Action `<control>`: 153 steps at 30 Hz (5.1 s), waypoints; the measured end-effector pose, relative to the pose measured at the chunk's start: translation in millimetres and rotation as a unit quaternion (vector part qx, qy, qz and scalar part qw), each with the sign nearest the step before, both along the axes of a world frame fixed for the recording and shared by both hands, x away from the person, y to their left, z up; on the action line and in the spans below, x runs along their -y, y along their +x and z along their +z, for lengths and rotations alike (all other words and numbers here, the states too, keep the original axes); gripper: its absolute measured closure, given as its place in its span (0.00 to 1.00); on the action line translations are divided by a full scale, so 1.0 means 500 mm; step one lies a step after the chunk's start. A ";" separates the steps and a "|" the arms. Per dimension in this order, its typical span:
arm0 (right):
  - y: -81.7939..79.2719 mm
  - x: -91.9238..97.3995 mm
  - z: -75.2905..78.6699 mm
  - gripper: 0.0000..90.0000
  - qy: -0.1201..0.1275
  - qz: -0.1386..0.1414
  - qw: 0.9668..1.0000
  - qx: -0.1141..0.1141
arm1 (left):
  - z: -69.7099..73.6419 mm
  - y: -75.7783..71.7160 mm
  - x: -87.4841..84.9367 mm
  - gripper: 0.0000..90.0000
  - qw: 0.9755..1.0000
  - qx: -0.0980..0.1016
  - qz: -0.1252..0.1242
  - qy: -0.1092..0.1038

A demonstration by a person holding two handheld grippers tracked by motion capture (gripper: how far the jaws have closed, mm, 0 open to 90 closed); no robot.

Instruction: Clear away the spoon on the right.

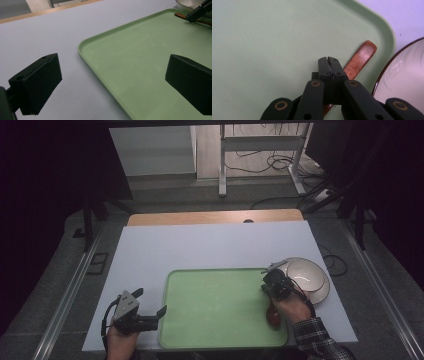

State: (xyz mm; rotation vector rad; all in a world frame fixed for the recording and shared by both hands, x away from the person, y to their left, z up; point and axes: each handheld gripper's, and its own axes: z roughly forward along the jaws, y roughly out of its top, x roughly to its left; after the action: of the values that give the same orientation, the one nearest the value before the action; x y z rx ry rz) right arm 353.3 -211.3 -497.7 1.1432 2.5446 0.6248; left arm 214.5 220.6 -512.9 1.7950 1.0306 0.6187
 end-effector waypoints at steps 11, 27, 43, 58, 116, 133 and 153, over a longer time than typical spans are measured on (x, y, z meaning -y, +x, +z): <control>-0.004 -0.002 0.006 0.97 0.013 0.018 1.000 0.008 | 0.000 0.000 0.000 0.00 1.000 -0.001 -0.001 -0.002; -0.009 0.000 0.018 0.86 0.027 0.032 0.999 0.029 | 0.000 0.001 -0.001 0.00 1.000 -0.004 -0.002 -0.008; -0.018 0.003 0.033 0.57 0.042 0.045 0.997 0.054 | 0.000 0.000 -0.002 0.00 1.000 -0.003 -0.002 -0.009; -0.030 0.010 0.052 0.31 0.071 0.050 0.994 0.071 | 0.001 -0.001 -0.005 0.00 1.000 -0.001 0.001 -0.009; -0.119 0.090 0.083 0.03 0.110 0.052 0.982 0.141 | 0.007 0.000 -0.011 0.02 0.998 -0.023 -0.016 -0.061; -0.145 0.130 0.086 0.01 0.113 0.032 0.980 0.158 | 0.005 -0.002 -0.009 0.02 0.999 -0.021 -0.005 -0.041; -0.179 0.188 0.098 0.00 0.130 0.009 0.974 0.185 | 0.003 -0.005 -0.009 0.02 1.000 -0.017 0.002 -0.025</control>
State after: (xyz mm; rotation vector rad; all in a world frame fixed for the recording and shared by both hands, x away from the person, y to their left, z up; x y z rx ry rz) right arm 263.8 -305.1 -448.7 0.9719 2.2024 1.0896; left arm 212.1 225.2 -511.5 1.7662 1.0636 0.5604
